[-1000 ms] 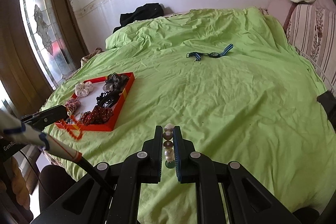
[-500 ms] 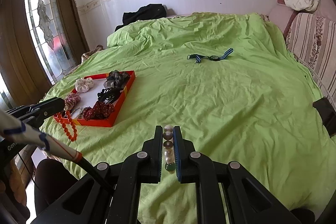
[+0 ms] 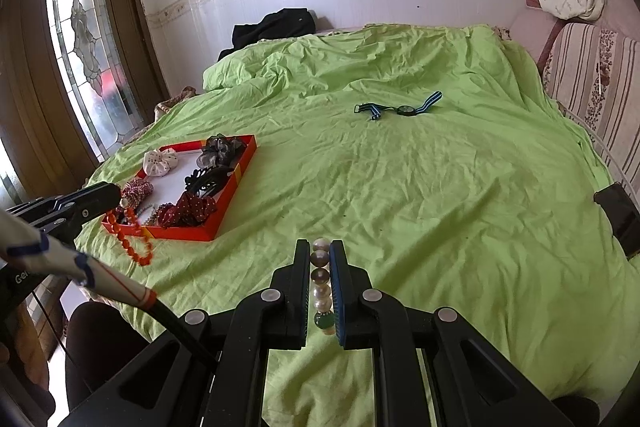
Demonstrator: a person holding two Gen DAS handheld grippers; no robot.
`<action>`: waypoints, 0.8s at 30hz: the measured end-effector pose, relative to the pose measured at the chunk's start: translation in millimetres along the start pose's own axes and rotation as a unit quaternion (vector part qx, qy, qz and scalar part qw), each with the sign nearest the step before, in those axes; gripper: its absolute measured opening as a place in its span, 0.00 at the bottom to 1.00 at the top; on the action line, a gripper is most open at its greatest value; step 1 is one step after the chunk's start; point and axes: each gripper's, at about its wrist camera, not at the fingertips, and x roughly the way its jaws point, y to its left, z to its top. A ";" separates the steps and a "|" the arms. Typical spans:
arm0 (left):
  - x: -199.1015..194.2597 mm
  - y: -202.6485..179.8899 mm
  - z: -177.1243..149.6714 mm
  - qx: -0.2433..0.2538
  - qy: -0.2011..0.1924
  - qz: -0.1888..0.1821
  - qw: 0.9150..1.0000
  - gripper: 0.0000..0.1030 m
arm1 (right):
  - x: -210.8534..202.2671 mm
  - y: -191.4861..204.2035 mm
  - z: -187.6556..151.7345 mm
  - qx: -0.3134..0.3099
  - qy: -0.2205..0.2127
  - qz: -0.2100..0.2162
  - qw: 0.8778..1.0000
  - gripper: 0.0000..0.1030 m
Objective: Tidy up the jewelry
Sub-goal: 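Lift both held bracelets off the sheet and carry them toward the tray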
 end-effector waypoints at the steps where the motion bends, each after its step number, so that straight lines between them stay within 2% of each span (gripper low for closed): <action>1: 0.2 -0.1 0.0 0.000 0.000 0.000 1.000 0.07 | -0.3 -0.1 0.1 0.000 0.000 0.001 1.000 0.10; 8: 0.0 2.8 0.3 -0.001 0.002 0.000 1.000 0.07 | -0.6 4.0 0.8 0.002 -0.001 0.006 1.000 0.10; 12: -5.3 7.9 2.5 -0.001 -0.004 0.013 1.000 0.07 | -0.3 8.8 6.1 0.005 -0.006 0.021 1.000 0.10; 19: -9.3 28.1 13.0 -0.014 -0.017 0.044 0.999 0.07 | -1.0 21.4 18.3 -0.019 -0.013 0.039 0.999 0.10; 24: -1.6 51.3 31.8 -0.038 -0.027 0.041 0.998 0.07 | 10.1 33.2 31.1 -0.034 -0.009 0.048 0.998 0.10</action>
